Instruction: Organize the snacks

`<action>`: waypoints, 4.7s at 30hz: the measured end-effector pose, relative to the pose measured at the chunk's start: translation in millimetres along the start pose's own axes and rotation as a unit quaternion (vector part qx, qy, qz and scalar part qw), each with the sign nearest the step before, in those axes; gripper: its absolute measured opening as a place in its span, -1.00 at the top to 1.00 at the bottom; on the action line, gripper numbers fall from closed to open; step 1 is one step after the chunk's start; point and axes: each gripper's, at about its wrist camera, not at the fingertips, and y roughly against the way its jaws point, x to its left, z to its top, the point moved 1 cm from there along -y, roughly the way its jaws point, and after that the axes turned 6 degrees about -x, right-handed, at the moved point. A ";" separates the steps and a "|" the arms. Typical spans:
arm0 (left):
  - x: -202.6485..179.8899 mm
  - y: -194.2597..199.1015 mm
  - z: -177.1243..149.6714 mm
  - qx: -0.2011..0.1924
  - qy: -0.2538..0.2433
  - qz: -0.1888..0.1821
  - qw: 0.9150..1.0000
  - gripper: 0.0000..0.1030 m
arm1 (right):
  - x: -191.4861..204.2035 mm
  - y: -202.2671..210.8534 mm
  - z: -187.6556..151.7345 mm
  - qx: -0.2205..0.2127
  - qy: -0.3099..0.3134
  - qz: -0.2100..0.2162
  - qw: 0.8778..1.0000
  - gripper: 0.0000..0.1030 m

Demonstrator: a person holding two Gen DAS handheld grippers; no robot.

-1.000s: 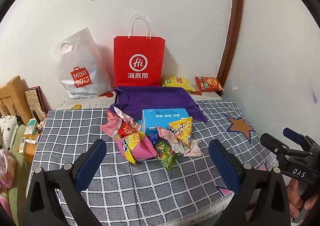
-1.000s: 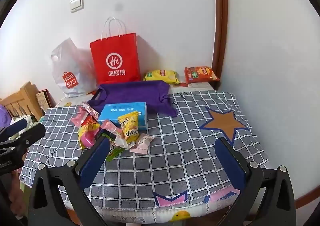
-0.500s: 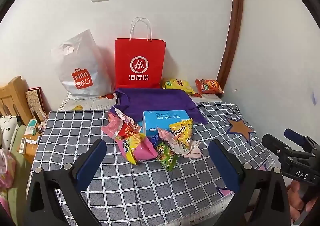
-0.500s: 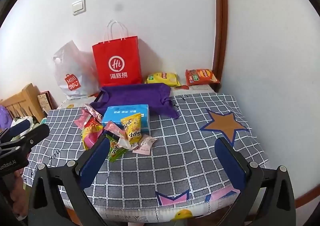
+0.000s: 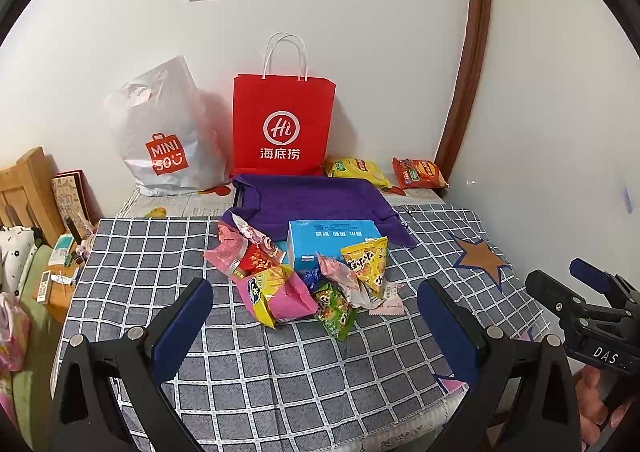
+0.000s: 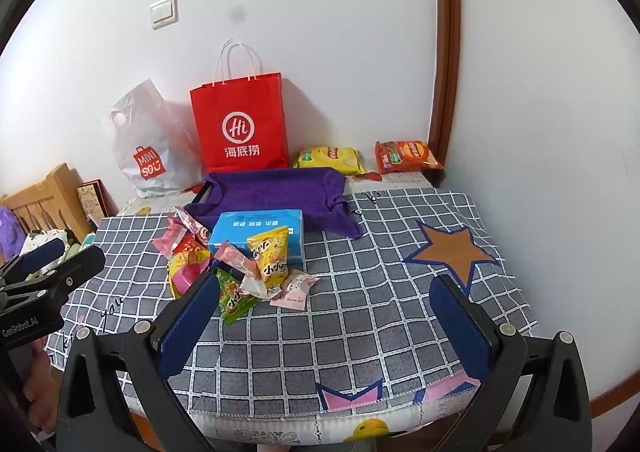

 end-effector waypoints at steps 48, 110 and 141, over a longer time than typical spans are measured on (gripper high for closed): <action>-0.1 -1.1 -5.2 0.000 -0.008 -0.002 1.000 -0.99 | 6.7 0.6 -1.1 -0.005 0.004 0.005 1.000 -1.00; 138.6 -258.8 -13.9 0.146 0.040 0.057 0.987 -0.92 | 29.3 -228.5 -37.4 0.107 0.017 0.063 0.992 0.08; 128.6 -144.8 -22.7 0.115 0.072 0.010 0.991 0.14 | 6.9 -133.6 -40.2 0.067 -0.025 0.074 0.995 0.25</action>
